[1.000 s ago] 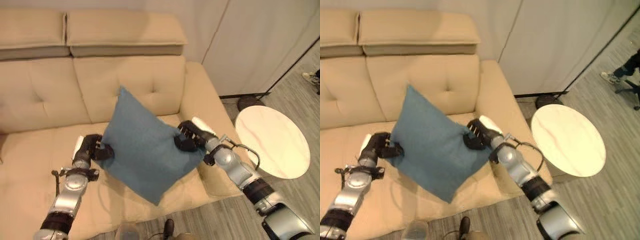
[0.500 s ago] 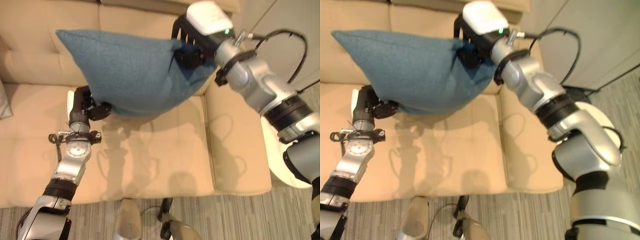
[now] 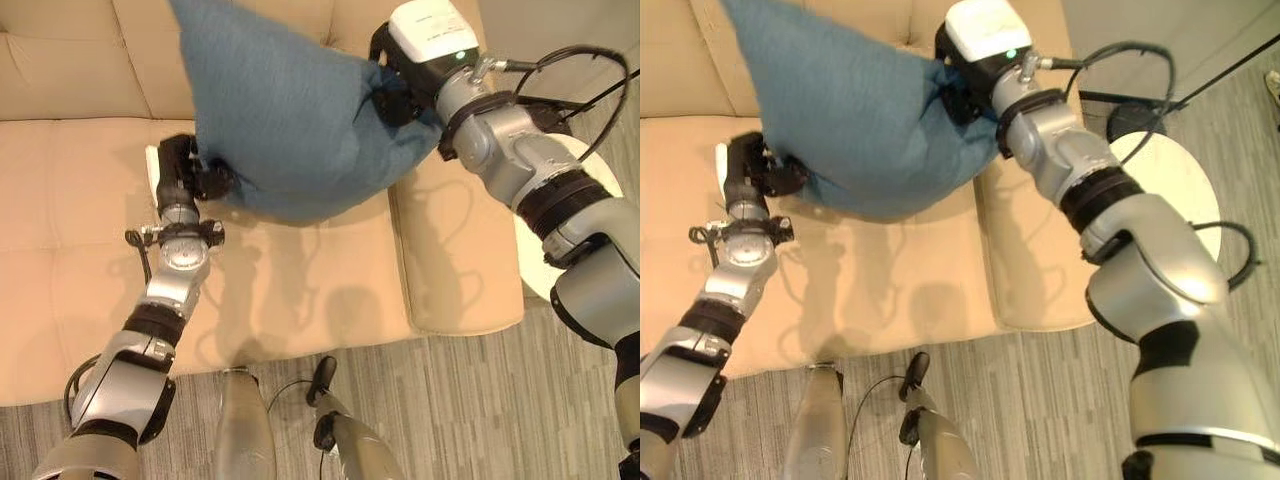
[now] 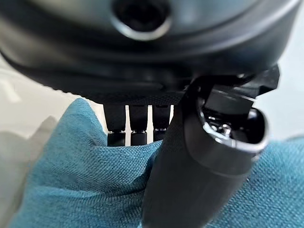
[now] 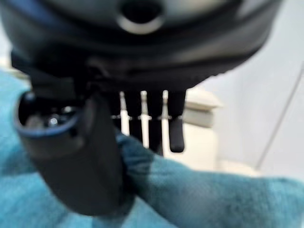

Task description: Pick up all the scattered cushions and arrange them neatly on the sofa.

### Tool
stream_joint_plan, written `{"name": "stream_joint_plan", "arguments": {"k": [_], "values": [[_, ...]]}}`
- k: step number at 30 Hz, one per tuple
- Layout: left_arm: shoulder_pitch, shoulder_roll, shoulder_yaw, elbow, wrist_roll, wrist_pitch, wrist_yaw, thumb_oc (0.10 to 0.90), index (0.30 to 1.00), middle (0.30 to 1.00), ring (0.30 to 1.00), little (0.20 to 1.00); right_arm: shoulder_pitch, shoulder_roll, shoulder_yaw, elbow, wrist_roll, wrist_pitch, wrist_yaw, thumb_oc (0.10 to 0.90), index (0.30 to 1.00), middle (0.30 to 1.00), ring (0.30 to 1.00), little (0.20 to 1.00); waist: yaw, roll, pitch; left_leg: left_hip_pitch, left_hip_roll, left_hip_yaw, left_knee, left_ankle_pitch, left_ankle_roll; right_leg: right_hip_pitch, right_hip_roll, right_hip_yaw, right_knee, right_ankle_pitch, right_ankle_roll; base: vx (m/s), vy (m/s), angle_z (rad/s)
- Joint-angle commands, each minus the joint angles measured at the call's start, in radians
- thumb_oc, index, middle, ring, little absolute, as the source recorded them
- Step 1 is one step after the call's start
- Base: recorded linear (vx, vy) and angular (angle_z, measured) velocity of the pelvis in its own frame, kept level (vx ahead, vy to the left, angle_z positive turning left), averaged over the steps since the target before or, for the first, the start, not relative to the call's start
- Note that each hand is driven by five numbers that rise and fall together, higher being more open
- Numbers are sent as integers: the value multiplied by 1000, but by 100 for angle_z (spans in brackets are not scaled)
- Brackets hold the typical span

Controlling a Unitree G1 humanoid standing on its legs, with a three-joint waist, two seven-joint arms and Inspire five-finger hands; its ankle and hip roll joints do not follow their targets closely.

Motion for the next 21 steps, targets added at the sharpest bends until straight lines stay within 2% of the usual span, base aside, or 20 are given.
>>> {"name": "stream_joint_plan", "arguments": {"k": [1, 4, 7, 8, 9, 10, 11, 12, 17, 18, 19, 21], "values": [[-201, 34, -30, -36, 39, -102, 52, 400, 300, 300, 300, 300, -207, -100, 33, 62, -28, 42, -86, 400, 300, 300, 300, 300, 15, 2, -2, -85, -45, -18, -24, 27, -7, 185, -88, -9, 106, -250, 117, 50, -3, 3], [-237, 50, -18, -37, 55, -101, 85, 400, 300, 300, 300, 300, -232, -127, 33, 55, -21, 53, -116, 400, 300, 300, 300, 300, 16, -12, 7, -94, -50, -10, -23, 21, -6, 180, -91, -19, 100, -239, 121, 45, -5, 8], [-267, 46, -8, -6, 72, -91, 124, 400, 300, 300, 300, 300, -229, -104, 9, 58, -15, 60, -143, 400, 300, 300, 300, 300, 27, -22, 19, -112, -54, -7, -13, 10, -2, 180, -96, -33, 89, -230, 126, 49, -35, 5], [-273, 47, -14, 10, 83, -84, 127, 400, 300, 300, 300, 300, -227, -90, 6, 68, -13, 60, -147, 681, 721, 721, 721, 721, 30, -24, 22, -116, -54, -6, -11, 9, -1, 182, -97, -35, 85, -230, 125, 35, -15, 1], [-278, 50, -28, 30, 100, -70, 124, 400, 300, 300, 300, 300, -225, -79, 5, 83, -16, 60, -155, 800, 900, 900, 900, 900, 34, -25, 26, -121, -56, -4, -9, 9, 0, 184, -97, -38, 81, -228, 126, 39, -6, 2], [-288, 53, -48, 71, 114, -50, 112, 400, 300, 300, 300, 300, -226, -71, 4, 102, -18, 61, -159, 800, 900, 900, 900, 900, 38, -26, 29, -125, -57, -3, -8, 10, 0, 185, -98, -41, 79, -227, 127, 25, -5, 3], [-303, 57, -66, 107, 131, -30, 103, 750, 825, 825, 825, 825, -231, -63, 6, 125, -17, 65, -161, 800, 900, 900, 900, 900, 42, -24, 32, -128, -60, -2, -8, 11, 2, 186, -98, -45, 77, -227, 128, 22, -10, 4], [-316, 50, -78, 155, 136, -5, 96, 800, 900, 900, 900, 900, -236, -55, 7, 143, -19, 71, -161, 800, 900, 900, 900, 900, 47, -24, 37, -132, -61, -1, -9, 12, 3, 187, -99, -49, 75, -227, 128, 0, 0, 0], [-340, 36, -68, 246, 128, 56, 81, 800, 900, 900, 900, 900, -241, -51, -1, 147, -38, 104, -160, 800, 900, 900, 900, 900, 59, -23, 62, -144, -60, -3, -4, 12, 4, 178, -99, -64, 78, -215, 133, 13, -14, 0], [-346, 40, -60, 294, 135, 80, 91, 800, 900, 900, 900, 900, -240, -52, 1, 136, -53, 113, -164, 800, 900, 900, 900, 900, 55, -30, 63, -137, -56, -8, -1, -18, -5, 186, -98, -61, 80, -232, 133, 0, 0, 0], [-360, 47, -58, 310, 144, 91, 93, 800, 900, 900, 900, 900, -242, -58, -1, 123, -65, 121, -172, 800, 900, 900, 900, 900, 62, -25, 72, -146, -54, -1, 0, 10, 4, 177, -98, -69, 79, -213, 133, 0, 0, 0], [-363, 59, -53, 329, 176, 115, 110, 800, 900, 900, 900, 900, -250, -78, -1, 84, -101, 135, -195, 800, 900, 900, 900, 900, 64, -27, 76, -140, -53, 0, -3, 9, 3, 183, -97, -70, 73, -214, 132, -40, -4, -2]]}}
